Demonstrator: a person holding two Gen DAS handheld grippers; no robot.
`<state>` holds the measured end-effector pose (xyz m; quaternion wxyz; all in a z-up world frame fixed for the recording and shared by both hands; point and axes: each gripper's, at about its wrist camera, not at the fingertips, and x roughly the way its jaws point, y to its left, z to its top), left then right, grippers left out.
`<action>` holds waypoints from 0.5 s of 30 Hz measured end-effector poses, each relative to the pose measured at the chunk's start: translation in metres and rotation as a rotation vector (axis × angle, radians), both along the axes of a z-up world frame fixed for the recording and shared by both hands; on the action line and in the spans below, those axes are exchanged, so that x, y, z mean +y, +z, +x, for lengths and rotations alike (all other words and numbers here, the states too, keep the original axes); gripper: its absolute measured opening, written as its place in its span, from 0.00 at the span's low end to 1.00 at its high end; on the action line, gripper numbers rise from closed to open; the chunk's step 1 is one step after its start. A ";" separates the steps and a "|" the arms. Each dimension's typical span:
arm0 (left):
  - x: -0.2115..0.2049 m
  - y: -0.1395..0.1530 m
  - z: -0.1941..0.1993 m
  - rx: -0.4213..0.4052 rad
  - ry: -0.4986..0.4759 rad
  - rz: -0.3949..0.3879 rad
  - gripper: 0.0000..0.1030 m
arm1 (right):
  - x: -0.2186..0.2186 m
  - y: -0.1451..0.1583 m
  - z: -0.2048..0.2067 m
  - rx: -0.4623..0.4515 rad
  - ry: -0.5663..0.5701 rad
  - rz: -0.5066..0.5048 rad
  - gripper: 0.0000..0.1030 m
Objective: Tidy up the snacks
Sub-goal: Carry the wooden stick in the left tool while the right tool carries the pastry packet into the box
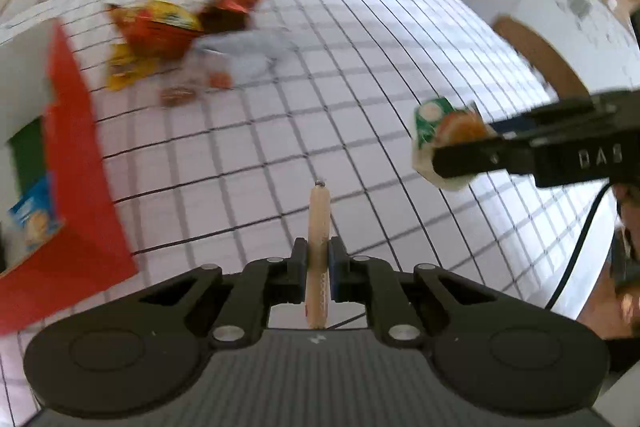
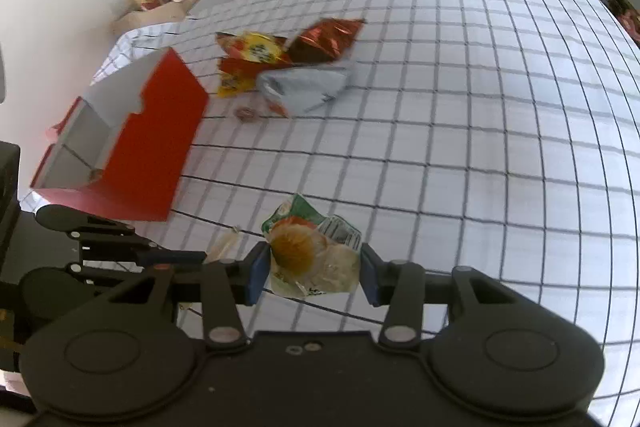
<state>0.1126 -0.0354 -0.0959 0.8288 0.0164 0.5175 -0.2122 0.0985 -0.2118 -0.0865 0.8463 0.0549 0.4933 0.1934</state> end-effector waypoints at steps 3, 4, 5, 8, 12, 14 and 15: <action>0.021 0.015 -0.005 -0.025 0.089 -0.034 0.10 | 0.013 0.012 0.002 -0.021 0.036 -0.001 0.44; 0.028 0.019 -0.007 -0.035 0.116 -0.040 0.10 | 0.018 0.017 0.003 -0.030 0.051 -0.001 0.43; 0.035 0.024 -0.009 -0.047 0.144 -0.046 0.10 | 0.021 0.021 0.004 -0.038 0.063 -0.001 0.43; 0.056 0.040 -0.015 -0.071 0.216 -0.068 0.10 | 0.036 0.032 0.007 -0.063 0.103 0.004 0.43; 0.082 0.057 -0.020 -0.101 0.297 -0.089 0.10 | 0.059 0.046 0.015 -0.094 0.157 0.006 0.43; 0.093 0.064 -0.022 -0.115 0.334 -0.091 0.10 | 0.069 0.051 0.019 -0.103 0.179 0.011 0.43; 0.100 0.067 -0.022 -0.121 0.350 -0.094 0.10 | 0.075 0.053 0.021 -0.109 0.189 0.012 0.43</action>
